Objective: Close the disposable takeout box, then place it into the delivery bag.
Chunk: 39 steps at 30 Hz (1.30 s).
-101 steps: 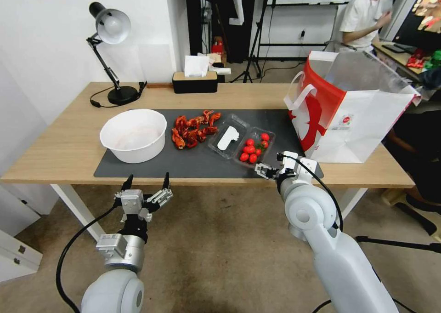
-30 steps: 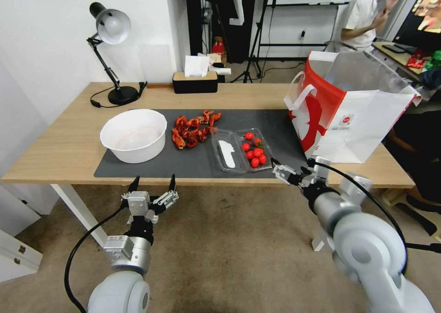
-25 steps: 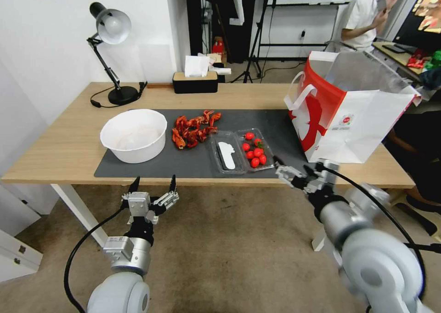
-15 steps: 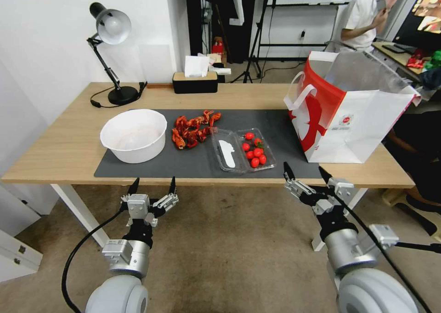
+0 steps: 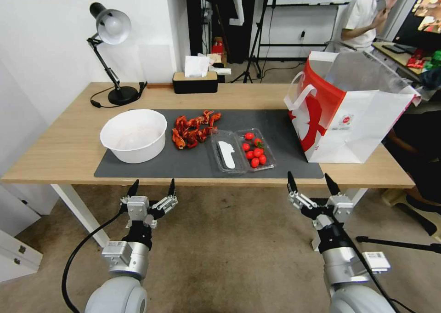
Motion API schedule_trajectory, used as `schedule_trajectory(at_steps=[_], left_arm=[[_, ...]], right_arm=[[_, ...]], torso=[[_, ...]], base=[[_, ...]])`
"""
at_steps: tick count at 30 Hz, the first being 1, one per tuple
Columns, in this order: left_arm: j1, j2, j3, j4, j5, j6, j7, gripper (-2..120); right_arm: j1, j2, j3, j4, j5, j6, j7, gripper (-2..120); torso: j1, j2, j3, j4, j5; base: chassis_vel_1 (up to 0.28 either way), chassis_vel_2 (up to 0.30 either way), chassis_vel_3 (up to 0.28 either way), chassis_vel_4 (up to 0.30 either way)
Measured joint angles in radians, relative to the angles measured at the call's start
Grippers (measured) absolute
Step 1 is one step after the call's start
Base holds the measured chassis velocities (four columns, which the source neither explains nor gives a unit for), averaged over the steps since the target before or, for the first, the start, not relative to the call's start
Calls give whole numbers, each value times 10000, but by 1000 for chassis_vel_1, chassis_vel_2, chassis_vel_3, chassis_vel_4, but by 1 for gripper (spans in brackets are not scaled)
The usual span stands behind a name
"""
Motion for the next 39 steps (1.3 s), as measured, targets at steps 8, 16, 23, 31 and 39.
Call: schedule_trajectory(at_steps=[8,16,23,31,39], left_arm=[[42,32,2,85,1,-59,-6,100],[266,145,45,134,-153,-309,-41,100],[656,263,1077,-294,-1057,-306,-54,100],[993,465,2660,-1167,-2913,287,-55,100],[224,396,3970,-1238,-5921,1780,-347,100]], right_arm=[[18,177,-13,-448,-332,427,26,100],[18,260,-30,-505,-349,427,47,100],[30,240,45,-516,-315,427,77,100],[45,232,104,-522,-294,427,200,100],[48,259,133,-454,-290,397,286,100]], torso=[[0,0,0,0,-3],[0,0,0,0,-2],[0,0,0,0,-1],[0,0,-1,0,-1],[0,0,0,0,-2]], base=[[0,0,0,0],[0,0,0,0],[0,0,0,0],[0,0,0,0],[0,0,0,0]])
